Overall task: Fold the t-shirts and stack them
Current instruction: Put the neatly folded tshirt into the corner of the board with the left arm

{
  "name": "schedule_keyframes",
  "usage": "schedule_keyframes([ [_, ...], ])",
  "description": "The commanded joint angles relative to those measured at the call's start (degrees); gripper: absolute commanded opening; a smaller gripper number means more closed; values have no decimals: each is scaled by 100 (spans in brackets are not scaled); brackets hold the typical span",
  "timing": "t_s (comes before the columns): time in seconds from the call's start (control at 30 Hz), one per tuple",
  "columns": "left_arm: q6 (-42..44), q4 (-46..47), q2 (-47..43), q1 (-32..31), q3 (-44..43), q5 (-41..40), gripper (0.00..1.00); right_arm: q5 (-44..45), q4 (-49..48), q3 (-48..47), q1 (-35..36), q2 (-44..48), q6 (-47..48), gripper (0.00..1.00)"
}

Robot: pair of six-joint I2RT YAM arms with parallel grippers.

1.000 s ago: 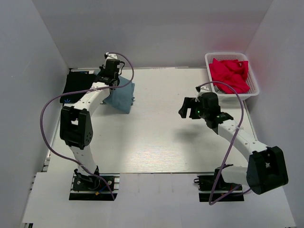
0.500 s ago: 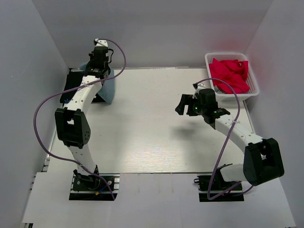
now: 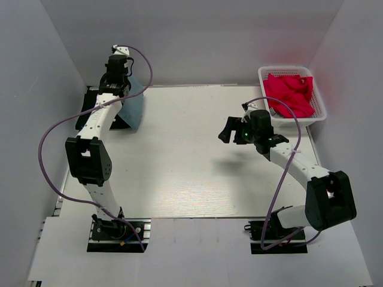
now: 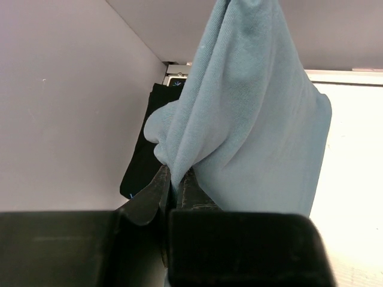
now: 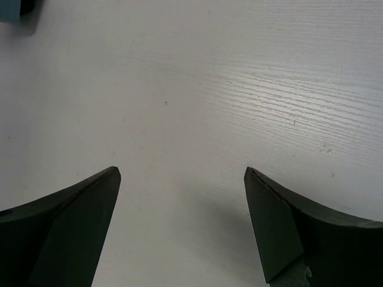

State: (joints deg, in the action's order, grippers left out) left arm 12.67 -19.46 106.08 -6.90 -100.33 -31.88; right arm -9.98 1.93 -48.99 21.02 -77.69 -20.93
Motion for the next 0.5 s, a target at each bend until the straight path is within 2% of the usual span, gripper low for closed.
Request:
schedule_keyframes([
  [0.0,87,250,-369,179,-364,85,0,-206,-369,-295,-10,-149,-87,90],
  [0.3,87,496,43,548,-110,15,0,-452,-343,-611,-27,-545,-139,90],
  [0.47,605,1347,447,820,260,-389,0,-453,-299,-743,-18,-730,-113,90],
])
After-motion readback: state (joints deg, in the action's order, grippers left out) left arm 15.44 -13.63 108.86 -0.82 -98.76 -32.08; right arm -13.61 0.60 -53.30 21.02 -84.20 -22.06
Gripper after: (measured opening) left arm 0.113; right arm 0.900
